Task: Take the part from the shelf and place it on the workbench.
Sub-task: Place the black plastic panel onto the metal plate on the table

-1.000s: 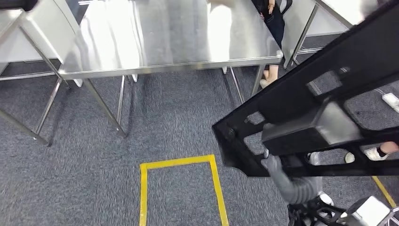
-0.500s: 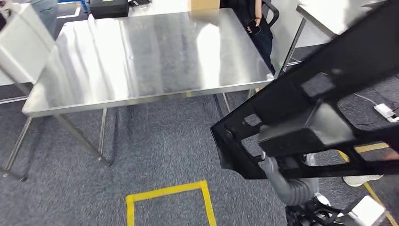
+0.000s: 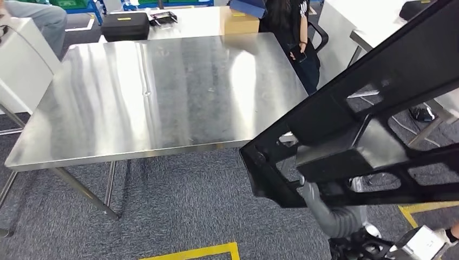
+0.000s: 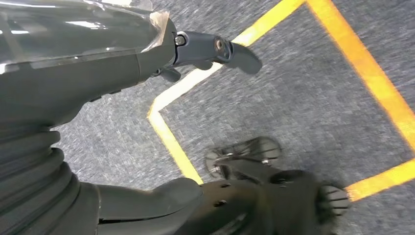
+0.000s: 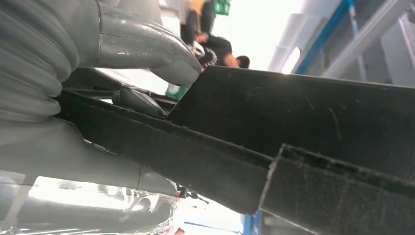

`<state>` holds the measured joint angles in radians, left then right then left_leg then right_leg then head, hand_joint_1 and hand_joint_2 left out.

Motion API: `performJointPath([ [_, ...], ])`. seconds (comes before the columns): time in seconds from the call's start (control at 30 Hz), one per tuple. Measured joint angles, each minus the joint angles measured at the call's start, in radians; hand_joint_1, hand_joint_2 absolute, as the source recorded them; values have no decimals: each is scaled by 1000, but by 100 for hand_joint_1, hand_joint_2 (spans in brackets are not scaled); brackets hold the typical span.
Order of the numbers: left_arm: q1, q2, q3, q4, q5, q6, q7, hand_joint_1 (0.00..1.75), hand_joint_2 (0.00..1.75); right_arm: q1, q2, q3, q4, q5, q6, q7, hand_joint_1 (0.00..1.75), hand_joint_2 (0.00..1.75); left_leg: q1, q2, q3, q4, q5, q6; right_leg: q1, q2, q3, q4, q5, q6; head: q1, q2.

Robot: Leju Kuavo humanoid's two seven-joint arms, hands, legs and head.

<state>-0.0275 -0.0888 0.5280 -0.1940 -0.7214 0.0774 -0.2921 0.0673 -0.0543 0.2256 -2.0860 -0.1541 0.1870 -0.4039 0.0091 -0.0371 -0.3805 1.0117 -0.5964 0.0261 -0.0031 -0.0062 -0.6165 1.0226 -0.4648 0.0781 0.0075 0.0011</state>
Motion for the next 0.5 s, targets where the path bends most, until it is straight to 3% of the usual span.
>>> performJointPath([
  [0.07, -24, -2, 0, -9, 0, 0, 0, 0, 175, -14, 5, 2, -20, -1, 1, 0, 175, 175, 4, 13, -14, 79, 32, -10, -6, 13, 24, -8, -8, -43, -2, 0],
  [0.1, -36, -3, 0, -12, 1, 0, 0, 0, 175, -21, 7, 4, -27, -1, 1, 0, 175, 175, 6, 20, -48, 132, 38, -13, -8, 12, 31, -8, -5, -59, -4, 0],
  [0.17, -42, -4, 0, -15, 5, 0, 1, 0, 175, -20, 10, 8, -29, -2, 4, 1, 175, 175, 8, 29, -128, 227, -7, -19, -11, 7, 42, -9, 1, -83, -6, 0],
  [0.2, -37, -4, 1, -15, 6, 0, 1, 0, 175, -15, 10, 9, -25, -1, 7, 2, 175, 175, 11, 30, -165, 258, -49, -25, -13, 8, 50, -9, -3, -89, -7, 0],
  [0.27, -16, -2, 5, -14, 9, 1, 1, 0, 175, -8, 9, 11, -15, -1, 13, 4, 175, 175, 18, 30, -219, 274, -131, -41, -20, 12, 80, -8, -22, -86, -7, 0],
  [0.3, -7, -2, 8, -14, 9, 4, 1, 0, 175, -7, 8, 13, -8, 1, 15, 7, 175, 175, 22, 31, -234, 251, -154, -48, -26, 17, 97, -6, -34, -79, -8, 0],
  [0.33, 0, -2, 11, -13, 9, 8, 1, 0, 175, -7, 7, 15, -3, 6, 16, 11, 175, 175, 28, 33, -242, 213, -146, -55, -32, 18, 117, -4, -46, -69, -8, 0],
  [0.37, 6, -2, 13, -12, 9, 14, -1, 0, 175, -9, 7, 17, 4, 17, 15, 18, 175, 175, 33, 39, -247, 165, -91, -61, -36, 16, 131, -2, -60, -59, -9, 0],
  [0.43, 15, -3, 16, -8, 8, 30, -6, 0, 175, -22, 6, 31, 25, 63, 7, 38, 175, 175, 38, 60, -251, 96, 61, -59, -38, 11, 161, 8, -93, -38, -12, 0],
  [0.47, 15, -4, 16, -7, 6, 38, -9, 0, 175, -34, 6, 42, 39, 94, 0, 50, 175, 175, 36, 67, -251, 87, 113, -51, -33, 9, 167, 11, -107, -28, -13, 0],
  [0.5, 12, -5, 16, -6, 5, 44, -12, 0, 175, -50, 6, 56, 52, 123, -7, 61, 175, 175, 30, 69, -250, 90, 124, -40, -30, 9, 178, 11, -118, -17, -14, 0],
])
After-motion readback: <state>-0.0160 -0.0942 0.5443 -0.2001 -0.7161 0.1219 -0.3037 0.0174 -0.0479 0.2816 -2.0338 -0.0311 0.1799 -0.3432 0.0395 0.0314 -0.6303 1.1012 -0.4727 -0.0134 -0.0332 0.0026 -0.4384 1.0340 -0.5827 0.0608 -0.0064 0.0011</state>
